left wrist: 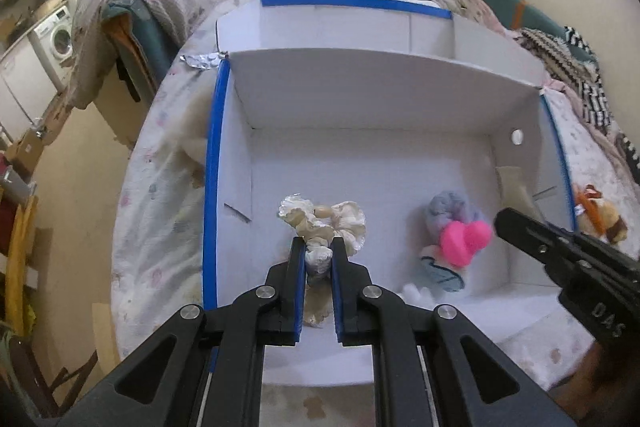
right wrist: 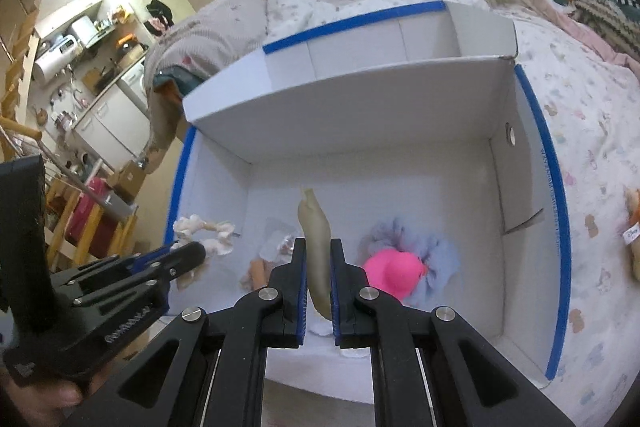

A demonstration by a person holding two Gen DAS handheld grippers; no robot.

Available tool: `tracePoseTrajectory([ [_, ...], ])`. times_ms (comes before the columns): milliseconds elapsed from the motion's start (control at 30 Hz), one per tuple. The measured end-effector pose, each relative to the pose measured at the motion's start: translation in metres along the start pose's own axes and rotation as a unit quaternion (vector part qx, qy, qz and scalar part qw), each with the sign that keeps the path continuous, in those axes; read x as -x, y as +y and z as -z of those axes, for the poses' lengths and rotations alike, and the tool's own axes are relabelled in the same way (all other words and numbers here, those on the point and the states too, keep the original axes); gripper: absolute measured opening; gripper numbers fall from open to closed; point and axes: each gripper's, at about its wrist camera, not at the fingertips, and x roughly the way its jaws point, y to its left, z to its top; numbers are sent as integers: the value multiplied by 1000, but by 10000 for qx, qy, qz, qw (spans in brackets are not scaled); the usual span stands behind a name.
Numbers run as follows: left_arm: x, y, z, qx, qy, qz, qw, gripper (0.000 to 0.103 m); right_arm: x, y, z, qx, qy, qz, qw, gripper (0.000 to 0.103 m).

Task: Organize soft objects
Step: 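Carry the scrunchie and tan sock over the box and lower them, then open both grippers to release the scrunchie and tan sock in the box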

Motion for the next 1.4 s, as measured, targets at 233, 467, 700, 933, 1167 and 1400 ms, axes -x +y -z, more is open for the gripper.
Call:
tracePoseTrajectory([
  [233,-14,-1,-1,50,99,36,9999,11,-27,-9,4,-43,284,199,9994,11],
  [467,-18,-1,1,168,162,110,9997,11,-37,-8,5,10,400,226,9989,11],
  [700,-16,-3,1,67,14,-52,10000,11,-38,-9,4,-16,475,214,9986,11],
  [933,-18,-4,2,-126,8,-119,9999,11,-36,-9,4,30,441,255,9987,11],
  [1167,-20,-2,2,-101,-46,-65,9999,11,-34,-8,4,206,338,714,9967,12],
  [1400,-16,-4,1,-151,-291,-100,9994,15,-32,-8,3,188,267,678,9972,12],
])
